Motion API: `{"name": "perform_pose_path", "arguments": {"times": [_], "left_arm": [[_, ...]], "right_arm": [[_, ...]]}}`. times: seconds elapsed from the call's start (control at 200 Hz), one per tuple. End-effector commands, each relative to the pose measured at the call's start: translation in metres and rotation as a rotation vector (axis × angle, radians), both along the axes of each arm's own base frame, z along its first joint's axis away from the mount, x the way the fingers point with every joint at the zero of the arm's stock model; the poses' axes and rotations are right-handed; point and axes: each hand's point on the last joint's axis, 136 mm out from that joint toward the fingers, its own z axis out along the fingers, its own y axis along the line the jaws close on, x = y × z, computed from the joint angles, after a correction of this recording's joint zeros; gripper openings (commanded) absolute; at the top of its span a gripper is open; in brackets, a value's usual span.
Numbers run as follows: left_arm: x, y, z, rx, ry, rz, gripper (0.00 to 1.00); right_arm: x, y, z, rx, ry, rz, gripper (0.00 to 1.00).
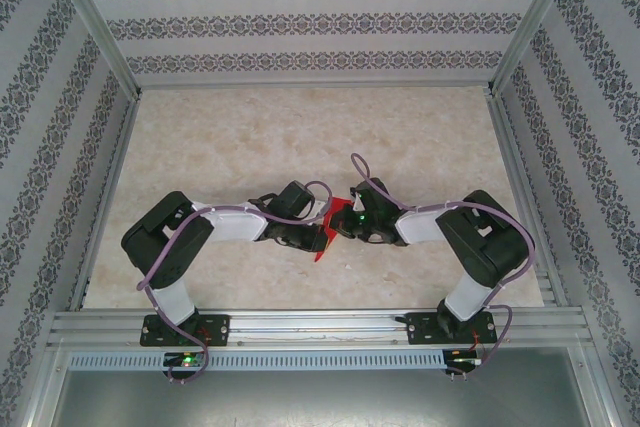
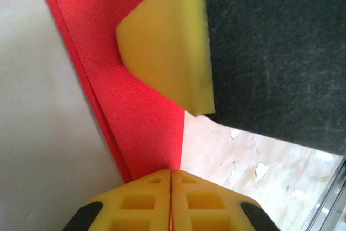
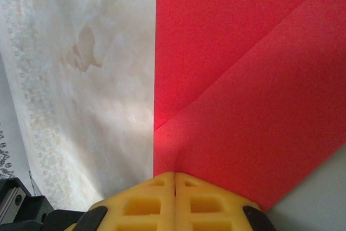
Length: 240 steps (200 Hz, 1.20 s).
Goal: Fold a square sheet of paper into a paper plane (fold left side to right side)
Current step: Fold the wing for the fifth time at the center of the table.
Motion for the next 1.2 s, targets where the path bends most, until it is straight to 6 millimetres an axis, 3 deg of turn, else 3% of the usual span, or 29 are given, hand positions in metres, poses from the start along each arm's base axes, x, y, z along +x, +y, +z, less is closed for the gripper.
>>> {"name": "perform_pose_path", "arguments": {"times": [0.0, 0.125, 0.26, 0.455, 0.725, 1.194], "left_arm": [[-0.001, 0.003, 0.018, -0.007, 0.02, 0.015, 0.08], [0.001, 0.0, 0.044, -0.083, 0.025, 0.026, 0.09], [-0.009, -0.001, 0.056, -0.14, 0.089, 0.02, 0.09], [-0.025, 0.001, 0.042, -0.145, 0.204, 0.033, 0.08], [-0.023, -0.008, 0.031, -0.188, 0.256, 0.045, 0.07], [-0.024, 0.001, 0.006, -0.149, 0.293, 0.07, 0.06]], "right_arm": [[-0.012, -0.016, -0.035, -0.103, 0.082, -0.031, 0.0], [-0.017, -0.021, -0.046, -0.132, 0.104, -0.029, 0.0], [-0.02, -0.023, -0.052, -0.144, 0.116, -0.026, 0.0], [-0.022, -0.024, -0.055, -0.15, 0.12, -0.022, 0.0], [-0.025, -0.025, -0.06, -0.16, 0.129, -0.007, 0.0], [-0.027, -0.027, -0.064, -0.175, 0.137, -0.006, 0.0]]}}
